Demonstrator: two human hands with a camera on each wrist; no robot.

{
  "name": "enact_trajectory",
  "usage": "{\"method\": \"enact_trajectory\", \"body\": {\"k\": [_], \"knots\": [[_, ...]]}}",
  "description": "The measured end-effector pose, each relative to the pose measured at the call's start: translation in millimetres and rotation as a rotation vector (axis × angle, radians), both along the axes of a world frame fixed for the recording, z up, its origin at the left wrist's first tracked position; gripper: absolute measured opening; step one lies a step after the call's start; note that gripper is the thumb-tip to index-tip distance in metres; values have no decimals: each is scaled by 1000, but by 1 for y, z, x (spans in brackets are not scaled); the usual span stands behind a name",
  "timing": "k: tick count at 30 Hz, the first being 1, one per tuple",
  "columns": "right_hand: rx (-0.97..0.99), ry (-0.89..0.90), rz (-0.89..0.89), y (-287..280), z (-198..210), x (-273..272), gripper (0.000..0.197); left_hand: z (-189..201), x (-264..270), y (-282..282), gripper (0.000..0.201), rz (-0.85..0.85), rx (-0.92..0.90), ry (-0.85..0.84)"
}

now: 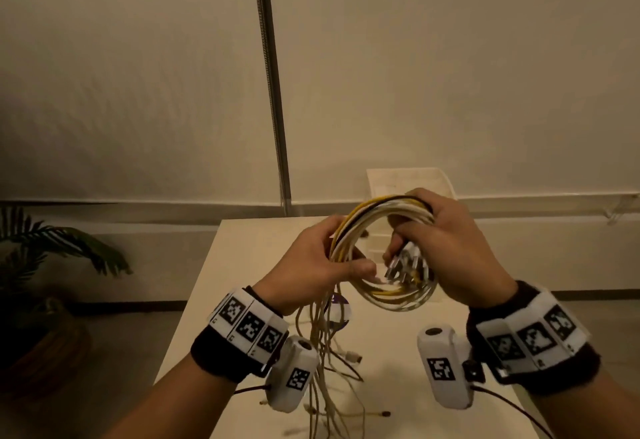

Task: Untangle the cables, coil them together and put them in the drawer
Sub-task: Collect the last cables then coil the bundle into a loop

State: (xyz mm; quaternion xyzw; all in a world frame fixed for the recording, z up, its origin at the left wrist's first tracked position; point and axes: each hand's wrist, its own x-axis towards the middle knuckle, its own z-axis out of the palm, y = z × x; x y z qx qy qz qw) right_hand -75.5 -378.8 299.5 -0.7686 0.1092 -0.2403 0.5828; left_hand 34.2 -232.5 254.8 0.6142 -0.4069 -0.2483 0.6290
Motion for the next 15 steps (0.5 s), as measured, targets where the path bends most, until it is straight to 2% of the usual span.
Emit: {"method": "enact_trajectory", "body": {"k": [2,5,6,8,9,10,12,15], "knots": [[75,-18,1,-3,2,2,20,-5,-1,2,34,8,-47,36],[115,-70,-18,-2,4,6,18,-16,2,-1,57,48,-3,-5],[117,-80,-9,-3,6,7,18,-20,1,-1,57,30,52,-47],[87,-80,16,-1,12,8,21,-32,-7,-1,30,16,89,-65],[75,-76,26,-1,16,8,23,-36,-11,-1,18,35,70,-22],[81,-72,23,-1,20,8,24,-38,-14,-2,14,60,49,33],[96,-77,-7,-6,30,9,24,-40,-14,-2,17,76,32,101],[89,-109,-47,-18,54,6,21,-48,-9,5,32,-9,58,73]]}}
